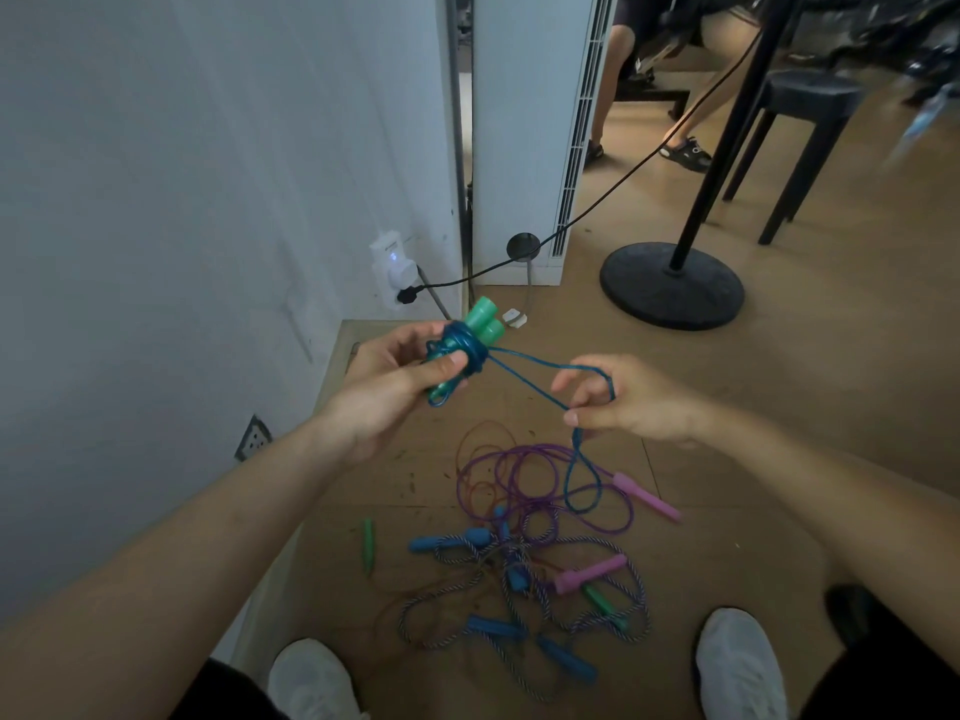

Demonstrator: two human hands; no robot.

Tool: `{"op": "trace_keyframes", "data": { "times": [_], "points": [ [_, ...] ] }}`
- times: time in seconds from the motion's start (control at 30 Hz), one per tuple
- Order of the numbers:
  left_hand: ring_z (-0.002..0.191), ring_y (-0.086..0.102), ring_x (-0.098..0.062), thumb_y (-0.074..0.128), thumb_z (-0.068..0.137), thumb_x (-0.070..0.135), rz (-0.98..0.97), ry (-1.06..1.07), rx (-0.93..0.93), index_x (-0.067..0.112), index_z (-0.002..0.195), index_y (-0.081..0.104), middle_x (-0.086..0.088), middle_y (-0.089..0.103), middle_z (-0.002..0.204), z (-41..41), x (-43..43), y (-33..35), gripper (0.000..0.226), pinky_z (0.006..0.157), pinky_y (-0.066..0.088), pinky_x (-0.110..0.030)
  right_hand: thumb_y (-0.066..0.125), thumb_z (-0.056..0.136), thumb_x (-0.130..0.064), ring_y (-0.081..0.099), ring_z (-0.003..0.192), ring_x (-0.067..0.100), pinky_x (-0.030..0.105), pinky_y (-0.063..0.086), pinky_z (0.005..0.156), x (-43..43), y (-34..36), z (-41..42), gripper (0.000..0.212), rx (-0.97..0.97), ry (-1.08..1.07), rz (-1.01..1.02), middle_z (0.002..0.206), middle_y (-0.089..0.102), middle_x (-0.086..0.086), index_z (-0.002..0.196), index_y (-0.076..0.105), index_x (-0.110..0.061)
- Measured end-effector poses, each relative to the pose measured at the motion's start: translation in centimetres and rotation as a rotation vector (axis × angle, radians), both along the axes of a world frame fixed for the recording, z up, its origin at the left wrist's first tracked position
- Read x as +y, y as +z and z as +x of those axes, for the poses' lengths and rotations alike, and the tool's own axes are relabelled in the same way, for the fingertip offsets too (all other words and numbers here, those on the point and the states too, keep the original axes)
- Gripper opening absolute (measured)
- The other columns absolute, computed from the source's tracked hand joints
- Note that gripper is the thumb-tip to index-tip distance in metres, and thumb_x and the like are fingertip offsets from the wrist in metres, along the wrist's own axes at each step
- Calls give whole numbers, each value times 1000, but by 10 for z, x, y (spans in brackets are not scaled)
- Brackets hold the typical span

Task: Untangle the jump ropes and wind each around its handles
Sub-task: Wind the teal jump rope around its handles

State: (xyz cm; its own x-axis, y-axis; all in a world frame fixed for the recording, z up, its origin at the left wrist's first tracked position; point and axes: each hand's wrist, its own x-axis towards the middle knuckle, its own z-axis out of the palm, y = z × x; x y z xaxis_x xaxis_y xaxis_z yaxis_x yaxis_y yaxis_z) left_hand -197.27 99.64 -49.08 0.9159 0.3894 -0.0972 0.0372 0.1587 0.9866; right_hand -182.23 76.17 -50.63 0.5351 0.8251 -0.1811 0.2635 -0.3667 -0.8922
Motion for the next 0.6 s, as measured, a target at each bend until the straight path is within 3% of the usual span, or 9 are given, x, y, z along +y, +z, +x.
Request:
{"op": "trace_keyframes", "data": {
  "times": [0.13,0.3,0.43,0.6],
  "points": [
    [100,73,-26,70,87,0,-70,169,14,4,121,61,-16,68,120,5,6,-3,35,91,59,-38,68,90,-4,69,72,19,28,58,72,1,1,-5,27,112,-22,29,78,70,9,114,59,-9],
    [105,70,-31,78,83,8,20,349,73,6,123,62,-14,69,115,9,29,-14,43,95,56,-50,69,88,-4,67,71,20,29,58,70,-2,-3,-3,5,159,-61,9,82,70,9,92,66,-6],
    [104,70,-32,80,82,10,100,432,129,13,109,67,-13,69,111,10,44,-24,30,91,58,-52,68,88,-3,69,71,15,22,56,66,-3,-5,-5,12,176,-73,-50,88,72,9,99,70,-8],
    [94,68,-25,79,83,11,355,478,161,21,90,66,5,65,91,8,44,-29,18,82,60,-36,69,88,-1,69,71,18,23,56,67,-4,-1,-9,26,74,-74,-32,88,70,11,110,68,-15]
  ]
}}
